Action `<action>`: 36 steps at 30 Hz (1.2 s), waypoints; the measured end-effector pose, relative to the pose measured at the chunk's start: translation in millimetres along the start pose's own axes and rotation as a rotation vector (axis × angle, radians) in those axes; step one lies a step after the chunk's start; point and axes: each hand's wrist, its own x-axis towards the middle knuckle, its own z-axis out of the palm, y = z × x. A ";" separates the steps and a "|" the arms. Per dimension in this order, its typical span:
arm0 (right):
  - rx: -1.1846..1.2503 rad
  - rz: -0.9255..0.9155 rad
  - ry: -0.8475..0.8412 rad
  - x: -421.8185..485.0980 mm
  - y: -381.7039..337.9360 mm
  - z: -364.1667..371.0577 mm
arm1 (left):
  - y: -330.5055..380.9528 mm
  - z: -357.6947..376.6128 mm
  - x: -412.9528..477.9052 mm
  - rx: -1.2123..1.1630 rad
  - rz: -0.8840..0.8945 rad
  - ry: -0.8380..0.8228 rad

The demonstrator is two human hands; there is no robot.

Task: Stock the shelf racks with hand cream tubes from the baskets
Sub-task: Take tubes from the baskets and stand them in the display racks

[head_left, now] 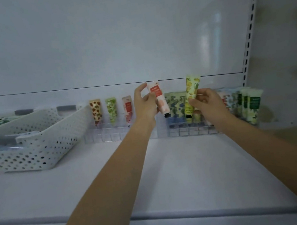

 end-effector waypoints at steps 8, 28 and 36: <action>-0.307 -0.160 0.076 15.9 22.1 -11.9 | -26.8 8.1 -1.5 0.098 0.017 -0.012; -0.667 -0.464 0.030 0.8 32.8 5.7 | -31.9 -2.7 -4.2 0.241 0.057 -0.222; -0.438 -0.309 -0.157 -14.2 30.4 8.6 | -33.5 5.8 -13.6 0.183 0.058 -0.364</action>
